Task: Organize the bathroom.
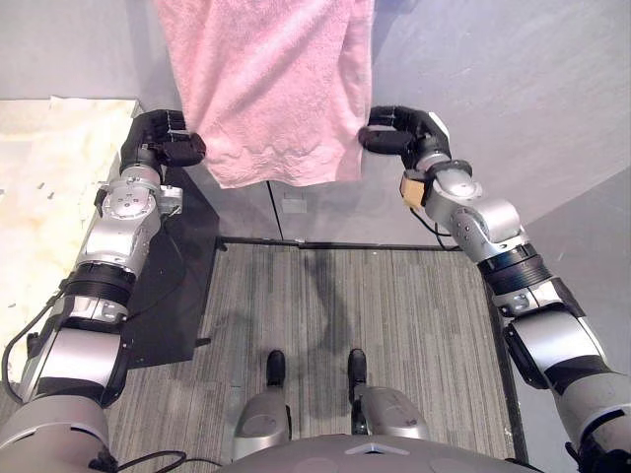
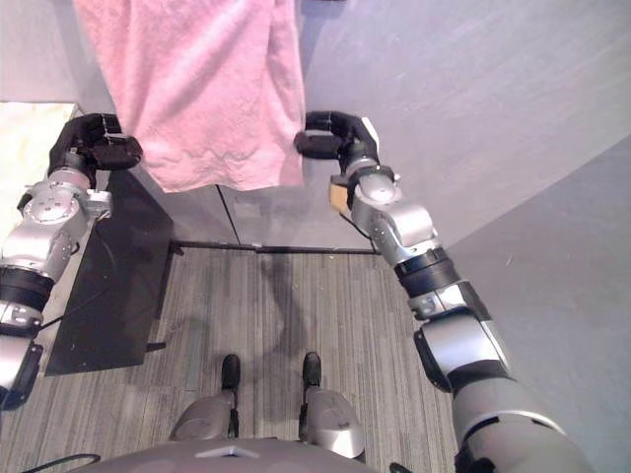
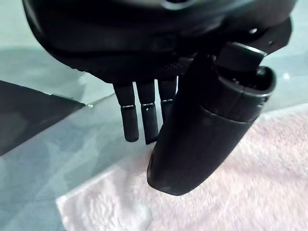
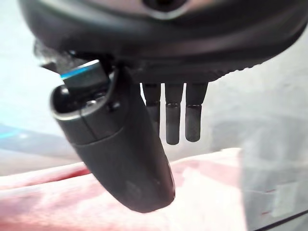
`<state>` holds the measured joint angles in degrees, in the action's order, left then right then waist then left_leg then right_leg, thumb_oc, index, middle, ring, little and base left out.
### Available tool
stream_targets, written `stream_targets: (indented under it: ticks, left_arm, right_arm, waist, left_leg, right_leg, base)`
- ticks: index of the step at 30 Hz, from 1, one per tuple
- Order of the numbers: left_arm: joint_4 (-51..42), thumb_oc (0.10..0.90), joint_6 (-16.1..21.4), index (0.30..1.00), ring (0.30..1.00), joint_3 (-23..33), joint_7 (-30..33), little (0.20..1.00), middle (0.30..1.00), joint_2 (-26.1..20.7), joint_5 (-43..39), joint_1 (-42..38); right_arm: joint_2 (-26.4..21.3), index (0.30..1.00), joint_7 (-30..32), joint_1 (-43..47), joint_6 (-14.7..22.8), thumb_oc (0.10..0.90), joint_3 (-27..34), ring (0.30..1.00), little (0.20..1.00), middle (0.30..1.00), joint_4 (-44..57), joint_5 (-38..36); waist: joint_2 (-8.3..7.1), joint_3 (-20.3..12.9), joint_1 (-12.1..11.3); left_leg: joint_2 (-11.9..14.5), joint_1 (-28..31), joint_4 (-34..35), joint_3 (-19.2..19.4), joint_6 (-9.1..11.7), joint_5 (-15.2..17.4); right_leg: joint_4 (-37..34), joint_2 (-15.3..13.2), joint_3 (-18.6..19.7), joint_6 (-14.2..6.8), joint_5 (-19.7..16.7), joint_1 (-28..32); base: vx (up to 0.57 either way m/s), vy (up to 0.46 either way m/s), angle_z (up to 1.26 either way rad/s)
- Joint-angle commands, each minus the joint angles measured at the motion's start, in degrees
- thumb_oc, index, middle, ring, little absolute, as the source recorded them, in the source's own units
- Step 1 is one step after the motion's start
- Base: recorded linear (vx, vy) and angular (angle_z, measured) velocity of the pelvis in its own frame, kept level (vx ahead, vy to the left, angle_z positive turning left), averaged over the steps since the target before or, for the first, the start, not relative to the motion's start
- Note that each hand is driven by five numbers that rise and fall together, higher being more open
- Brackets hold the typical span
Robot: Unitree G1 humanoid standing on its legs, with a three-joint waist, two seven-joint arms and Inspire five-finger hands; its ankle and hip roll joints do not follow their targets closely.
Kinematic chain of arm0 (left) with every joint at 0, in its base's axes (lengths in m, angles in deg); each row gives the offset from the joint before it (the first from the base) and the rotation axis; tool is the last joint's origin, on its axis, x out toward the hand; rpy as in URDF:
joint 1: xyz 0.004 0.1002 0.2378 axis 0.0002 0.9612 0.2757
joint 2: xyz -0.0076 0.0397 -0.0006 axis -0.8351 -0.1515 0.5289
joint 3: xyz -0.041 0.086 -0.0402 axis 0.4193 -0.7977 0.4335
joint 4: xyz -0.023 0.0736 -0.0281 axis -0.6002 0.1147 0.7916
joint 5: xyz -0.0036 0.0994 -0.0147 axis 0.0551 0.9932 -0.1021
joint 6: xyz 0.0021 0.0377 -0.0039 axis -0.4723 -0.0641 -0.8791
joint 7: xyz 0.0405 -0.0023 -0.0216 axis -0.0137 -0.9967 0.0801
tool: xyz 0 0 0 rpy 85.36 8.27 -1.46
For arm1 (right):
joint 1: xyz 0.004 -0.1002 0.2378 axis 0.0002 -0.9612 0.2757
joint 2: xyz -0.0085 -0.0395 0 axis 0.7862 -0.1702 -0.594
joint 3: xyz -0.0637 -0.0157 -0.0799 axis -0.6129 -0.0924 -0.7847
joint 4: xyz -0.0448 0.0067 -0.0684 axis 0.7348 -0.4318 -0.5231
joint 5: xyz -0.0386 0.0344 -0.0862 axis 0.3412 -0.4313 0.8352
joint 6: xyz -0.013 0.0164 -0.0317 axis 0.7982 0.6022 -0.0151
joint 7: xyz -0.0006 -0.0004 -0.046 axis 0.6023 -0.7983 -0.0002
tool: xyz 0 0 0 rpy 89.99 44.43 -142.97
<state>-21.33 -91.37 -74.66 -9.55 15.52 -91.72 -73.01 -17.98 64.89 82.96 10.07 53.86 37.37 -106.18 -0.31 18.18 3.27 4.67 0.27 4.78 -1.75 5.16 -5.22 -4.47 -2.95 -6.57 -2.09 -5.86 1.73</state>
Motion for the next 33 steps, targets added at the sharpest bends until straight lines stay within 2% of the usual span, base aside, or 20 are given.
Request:
stream_targets:
  ticks: [1, 12, 13, 15, 24, 26, 28, 33]
  left_arm:
    - [-1.9, 0.8, 4.6, 0.9, 0.9, 4.3, 1.0, 0.9, 0.9, -1.1, 0.6, -1.7]
    - [-1.1, 0.8, 5.1, 0.9, 0.9, 3.7, -0.3, 0.9, 0.9, -0.1, 0.5, -1.1]
    - [-1.3, 0.8, 5.1, 0.9, 0.9, 3.8, -0.5, 0.9, 0.9, 0.0, 0.6, -0.8]
    - [-1.7, 0.8, 4.8, 0.9, 0.9, 3.8, -0.6, 0.9, 0.9, 0.1, 0.6, -0.7]
    - [-0.8, 0.8, 5.7, 0.9, 0.9, 4.0, -1.8, 0.9, 0.9, 0.5, 1.5, 0.1]
    - [-1.1, 0.8, 5.4, 0.9, 0.9, 4.4, -2.2, 0.9, 0.9, 0.4, 1.7, 0.6]
    - [-0.4, 0.8, 5.3, 0.9, 0.9, 4.3, -3.3, 0.9, 0.9, 0.2, 2.0, 0.1]
    - [0.3, 0.8, 5.5, 0.9, 0.9, 3.7, -4.1, 0.9, 0.9, 0.4, 2.6, -0.7]
  right_arm:
    - [-2.0, 0.9, -1.1, 0.7, 5.9, 0.8, -1.1, 0.9, 0.9, 0.9, 1.1, 5.4]
    - [-4.0, 0.9, -0.7, 5.7, 8.1, 0.8, -1.4, 0.9, 0.9, 0.9, 3.3, 12.6]
    - [-4.7, 0.9, -0.4, 6.5, 8.1, 0.8, -1.2, 0.9, 0.9, 0.9, 3.9, 15.4]
    - [-6.7, 0.9, 0.0, 9.3, 7.4, 0.8, -1.3, 0.9, 0.9, 0.9, 5.2, 20.4]
    - [-11.8, 0.9, -0.7, 18.4, 5.5, 0.8, -3.5, 0.9, 0.9, 0.9, 7.8, 28.3]
    - [-13.2, 0.9, -0.8, 20.2, 6.1, 0.8, -4.3, 0.9, 0.9, 0.9, 8.2, 30.2]
    - [-15.1, 0.9, -1.3, 23.7, 8.8, 0.8, -6.1, 0.9, 0.9, 0.9, 7.0, 31.9]
    - [-15.7, 0.9, -0.9, 26.0, 10.2, 0.8, -7.7, 0.9, 0.9, 0.9, 5.1, 29.7]
  waist:
    - [1.67, -4.2, -0.1]
    - [1.69, -4.9, -0.7]
    - [1.66, -5.0, -0.7]
    - [1.65, -5.0, -0.8]
    - [1.36, -5.9, -1.3]
    - [1.18, -6.2, -1.5]
    - [0.93, -6.8, -1.8]
    - [0.73, -6.9, -2.1]
  left_leg:
    - [5.1, -1.1, -4.3, 7.8, 0.6, 1.3]
    - [5.0, -0.9, -4.3, 7.6, 0.6, 1.3]
    - [5.0, -0.9, -4.3, 7.6, 0.5, 1.4]
    - [4.9, -0.8, -4.4, 7.5, 0.5, 1.4]
    - [4.6, -0.3, -3.8, 7.3, 0.2, 1.6]
    - [4.5, -0.1, -3.6, 7.2, 0.1, 1.6]
    - [4.5, 0.0, -3.4, 7.2, 0.2, 1.6]
    - [4.6, 0.1, -3.3, 6.9, 0.2, 1.5]
  right_leg:
    - [6.1, -1.2, 3.9, -0.7, 7.2, -4.2]
    - [6.0, -1.2, 3.6, -0.7, 7.1, -3.9]
    - [6.0, -1.2, 3.6, -0.8, 7.2, -3.8]
    - [6.0, -1.3, 3.6, -0.9, 7.1, -3.8]
    - [5.7, -1.3, 3.6, -1.1, 7.2, -3.4]
    - [5.5, -1.4, 3.5, -1.1, 7.2, -3.2]
    - [5.4, -1.4, 3.2, -1.2, 7.2, -3.0]
    - [5.4, -1.4, 3.0, -1.1, 7.3, -2.9]
  base:
    - [0.0, 0.0, 0.0]
    - [0.0, 0.0, 0.0]
    - [0.0, 0.0, 0.0]
    - [0.0, 0.0, 0.0]
    - [0.0, 0.001, 0.0]
    - [0.04, 0.009, 0.0]
    - [0.04, -0.001, 0.01]
    - [0.0, 0.0, 0.0]
